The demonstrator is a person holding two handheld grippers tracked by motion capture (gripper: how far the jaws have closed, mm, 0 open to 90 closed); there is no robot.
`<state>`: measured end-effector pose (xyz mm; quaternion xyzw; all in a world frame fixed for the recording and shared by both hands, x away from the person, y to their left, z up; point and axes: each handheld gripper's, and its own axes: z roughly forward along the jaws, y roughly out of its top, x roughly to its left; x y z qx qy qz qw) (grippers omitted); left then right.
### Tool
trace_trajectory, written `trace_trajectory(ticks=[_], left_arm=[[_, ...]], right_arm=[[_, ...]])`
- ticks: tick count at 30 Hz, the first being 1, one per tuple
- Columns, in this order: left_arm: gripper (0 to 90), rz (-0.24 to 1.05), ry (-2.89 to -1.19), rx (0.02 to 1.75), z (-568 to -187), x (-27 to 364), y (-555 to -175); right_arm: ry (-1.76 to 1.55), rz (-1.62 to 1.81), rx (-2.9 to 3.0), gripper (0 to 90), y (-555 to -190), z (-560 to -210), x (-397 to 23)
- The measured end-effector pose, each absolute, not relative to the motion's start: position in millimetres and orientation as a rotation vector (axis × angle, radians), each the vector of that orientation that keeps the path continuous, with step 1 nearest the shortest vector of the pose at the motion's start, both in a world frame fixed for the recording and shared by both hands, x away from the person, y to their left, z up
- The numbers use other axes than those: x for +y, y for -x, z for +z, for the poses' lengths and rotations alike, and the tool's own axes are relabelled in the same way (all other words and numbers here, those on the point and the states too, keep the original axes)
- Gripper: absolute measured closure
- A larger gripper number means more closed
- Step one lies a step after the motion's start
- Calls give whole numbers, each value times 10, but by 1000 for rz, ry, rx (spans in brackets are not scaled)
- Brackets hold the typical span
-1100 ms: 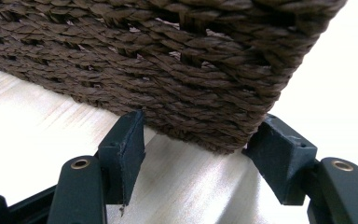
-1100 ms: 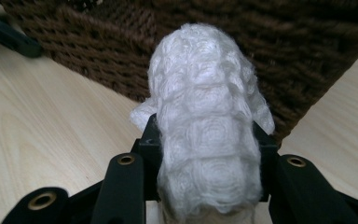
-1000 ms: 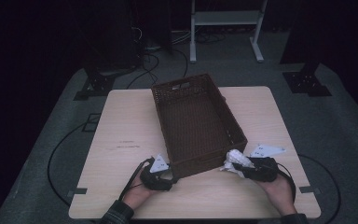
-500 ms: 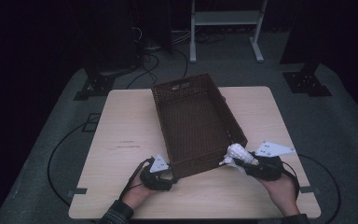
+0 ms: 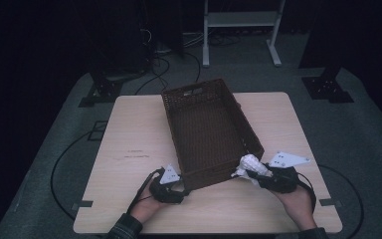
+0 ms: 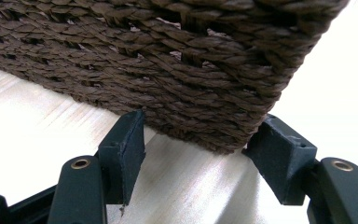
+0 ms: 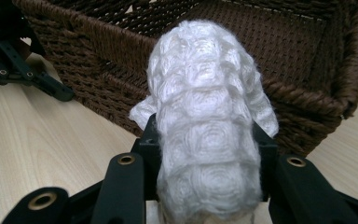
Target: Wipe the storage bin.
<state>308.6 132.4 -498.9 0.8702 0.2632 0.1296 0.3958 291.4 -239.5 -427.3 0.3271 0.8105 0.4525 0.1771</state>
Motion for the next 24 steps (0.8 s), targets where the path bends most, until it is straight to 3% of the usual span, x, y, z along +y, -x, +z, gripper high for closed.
trace_trajectory(ticks=[24], left_arm=[[363, 329, -2206, 667, -4989, 1323, -3085]], right_arm=[[-1013, 1163, 2458, 598, -3044, -4695, -2303]])
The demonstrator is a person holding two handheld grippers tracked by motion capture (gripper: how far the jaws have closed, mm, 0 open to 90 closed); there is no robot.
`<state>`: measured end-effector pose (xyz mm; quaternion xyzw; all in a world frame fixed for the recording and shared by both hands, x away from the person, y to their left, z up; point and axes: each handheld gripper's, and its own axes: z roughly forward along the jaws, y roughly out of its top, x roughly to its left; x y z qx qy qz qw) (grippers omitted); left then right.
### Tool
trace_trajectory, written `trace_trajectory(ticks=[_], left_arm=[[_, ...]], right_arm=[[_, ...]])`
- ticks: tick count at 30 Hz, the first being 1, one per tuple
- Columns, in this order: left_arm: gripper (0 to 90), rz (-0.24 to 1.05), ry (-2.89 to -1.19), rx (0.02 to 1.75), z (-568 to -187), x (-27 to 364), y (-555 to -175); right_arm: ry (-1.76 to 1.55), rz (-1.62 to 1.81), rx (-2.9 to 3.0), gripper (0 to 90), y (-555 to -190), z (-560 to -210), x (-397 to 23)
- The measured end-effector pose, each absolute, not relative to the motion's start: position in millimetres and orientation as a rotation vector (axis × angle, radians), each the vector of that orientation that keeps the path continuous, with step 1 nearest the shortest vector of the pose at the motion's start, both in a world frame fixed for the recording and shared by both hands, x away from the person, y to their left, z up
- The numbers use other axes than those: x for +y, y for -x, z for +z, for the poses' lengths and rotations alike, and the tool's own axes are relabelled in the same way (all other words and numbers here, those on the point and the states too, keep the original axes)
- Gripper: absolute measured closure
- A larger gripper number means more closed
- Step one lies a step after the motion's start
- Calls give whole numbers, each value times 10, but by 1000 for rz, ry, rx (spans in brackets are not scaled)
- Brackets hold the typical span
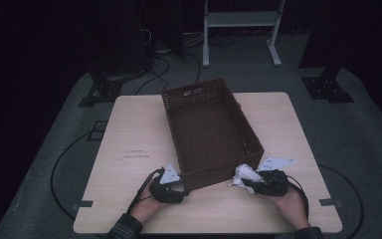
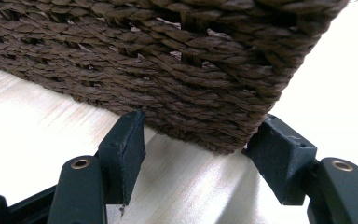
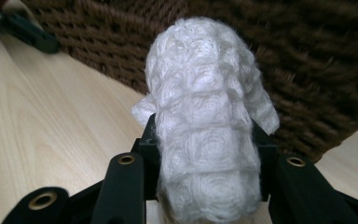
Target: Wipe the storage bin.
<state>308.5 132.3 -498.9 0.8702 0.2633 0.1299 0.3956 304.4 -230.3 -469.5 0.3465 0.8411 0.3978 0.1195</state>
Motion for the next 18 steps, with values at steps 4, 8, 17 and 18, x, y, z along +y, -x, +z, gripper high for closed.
trace_trajectory(ticks=[4, 8, 17, 18], left_arm=[[363, 330, -2205, 668, -4989, 1323, -3085], [363, 329, -2206, 668, -4989, 1323, -3085], [363, 330, -2206, 668, -4989, 1322, -3085], [363, 330, -2206, 668, -4989, 1322, -3085]], right_arm=[[-1020, 1134, 2493, 598, -3066, -4781, -2264], [-1014, 1129, 2496, 598, -3063, -4795, -2231], [-949, 1095, 2511, 599, -3023, -4794, -2119], [-952, 1097, 2510, 599, -3027, -4790, -2130]])
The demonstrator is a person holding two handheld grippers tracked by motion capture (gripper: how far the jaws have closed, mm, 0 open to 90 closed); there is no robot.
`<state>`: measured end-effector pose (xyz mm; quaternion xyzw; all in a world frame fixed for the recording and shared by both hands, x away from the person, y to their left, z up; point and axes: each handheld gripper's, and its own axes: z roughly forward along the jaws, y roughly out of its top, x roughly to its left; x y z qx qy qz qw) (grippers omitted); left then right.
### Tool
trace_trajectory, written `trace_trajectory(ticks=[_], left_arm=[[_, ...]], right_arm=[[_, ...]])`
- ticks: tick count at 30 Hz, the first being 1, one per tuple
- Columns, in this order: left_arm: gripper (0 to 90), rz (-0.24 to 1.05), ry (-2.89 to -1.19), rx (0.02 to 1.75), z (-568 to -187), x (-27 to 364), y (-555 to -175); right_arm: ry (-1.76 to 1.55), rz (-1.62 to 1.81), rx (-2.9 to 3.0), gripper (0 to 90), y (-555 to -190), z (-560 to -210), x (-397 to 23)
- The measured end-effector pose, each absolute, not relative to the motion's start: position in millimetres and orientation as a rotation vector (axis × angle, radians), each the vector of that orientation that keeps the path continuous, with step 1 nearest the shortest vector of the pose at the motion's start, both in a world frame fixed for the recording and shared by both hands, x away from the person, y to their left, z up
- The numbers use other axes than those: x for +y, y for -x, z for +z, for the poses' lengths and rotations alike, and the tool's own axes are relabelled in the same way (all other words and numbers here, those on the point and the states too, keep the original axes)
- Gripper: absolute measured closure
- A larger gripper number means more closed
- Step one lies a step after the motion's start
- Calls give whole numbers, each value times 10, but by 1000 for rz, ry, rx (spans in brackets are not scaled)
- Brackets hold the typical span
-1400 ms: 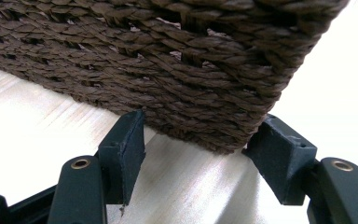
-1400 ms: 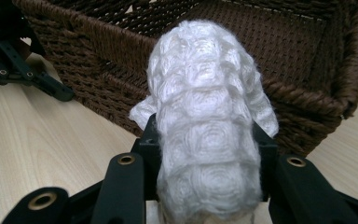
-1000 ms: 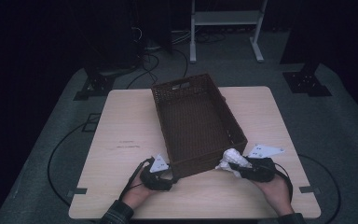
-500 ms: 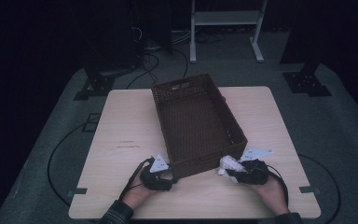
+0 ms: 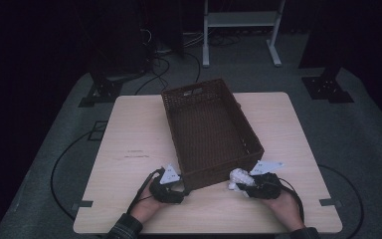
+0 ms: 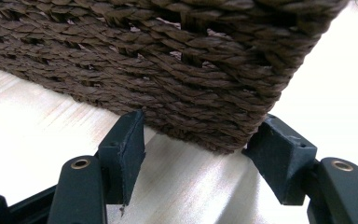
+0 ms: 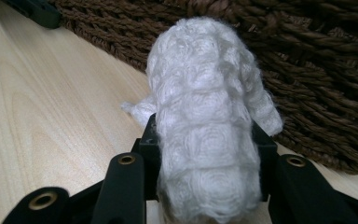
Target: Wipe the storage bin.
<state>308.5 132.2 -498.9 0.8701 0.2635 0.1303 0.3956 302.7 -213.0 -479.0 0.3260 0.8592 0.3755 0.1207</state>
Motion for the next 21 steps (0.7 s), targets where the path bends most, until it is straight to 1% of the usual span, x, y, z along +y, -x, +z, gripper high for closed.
trace_trajectory(ticks=[21], left_arm=[[364, 332, -2202, 675, -4990, 1314, -3083]], right_arm=[[-903, 1239, 2380, 600, -2910, -4389, -2189]])
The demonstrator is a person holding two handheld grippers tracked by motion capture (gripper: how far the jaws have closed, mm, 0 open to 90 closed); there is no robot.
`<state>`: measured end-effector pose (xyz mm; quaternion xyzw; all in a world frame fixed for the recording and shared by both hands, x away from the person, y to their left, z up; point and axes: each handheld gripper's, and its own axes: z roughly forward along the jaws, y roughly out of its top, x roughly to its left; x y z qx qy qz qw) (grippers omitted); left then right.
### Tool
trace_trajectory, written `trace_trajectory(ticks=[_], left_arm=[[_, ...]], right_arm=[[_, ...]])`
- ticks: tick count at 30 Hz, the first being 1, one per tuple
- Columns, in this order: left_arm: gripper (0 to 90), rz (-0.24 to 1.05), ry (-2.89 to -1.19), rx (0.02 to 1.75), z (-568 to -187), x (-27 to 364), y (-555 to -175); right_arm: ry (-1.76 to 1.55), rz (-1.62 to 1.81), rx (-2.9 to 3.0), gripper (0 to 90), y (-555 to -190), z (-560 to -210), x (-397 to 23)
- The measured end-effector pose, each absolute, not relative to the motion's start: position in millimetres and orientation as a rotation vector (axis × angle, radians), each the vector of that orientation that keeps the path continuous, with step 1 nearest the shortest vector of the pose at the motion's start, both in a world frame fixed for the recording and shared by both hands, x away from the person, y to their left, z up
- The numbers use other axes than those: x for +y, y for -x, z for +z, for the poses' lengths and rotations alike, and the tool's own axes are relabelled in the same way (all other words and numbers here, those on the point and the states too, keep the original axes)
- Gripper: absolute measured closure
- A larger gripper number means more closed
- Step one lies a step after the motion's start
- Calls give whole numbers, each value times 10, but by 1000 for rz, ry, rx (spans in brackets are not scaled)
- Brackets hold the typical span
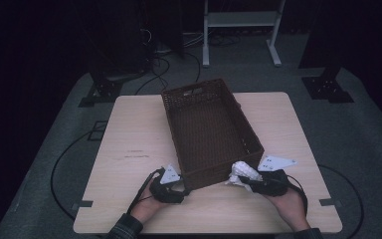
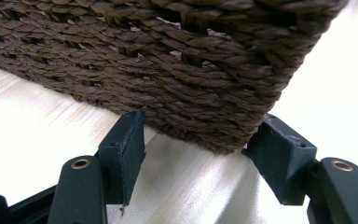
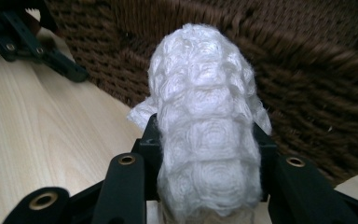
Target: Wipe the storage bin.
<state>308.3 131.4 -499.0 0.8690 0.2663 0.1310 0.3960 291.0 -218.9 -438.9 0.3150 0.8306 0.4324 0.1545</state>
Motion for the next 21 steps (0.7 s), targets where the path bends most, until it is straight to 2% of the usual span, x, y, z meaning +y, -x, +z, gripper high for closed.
trace_trajectory(ticks=[14, 21], left_arm=[[364, 333, -2203, 673, -4990, 1312, -3083], [364, 331, -2203, 674, -4990, 1313, -3084]], right_arm=[[-873, 1388, 2283, 600, -2863, -4049, -2246], [-869, 1381, 2304, 600, -2899, -4089, -2202]])
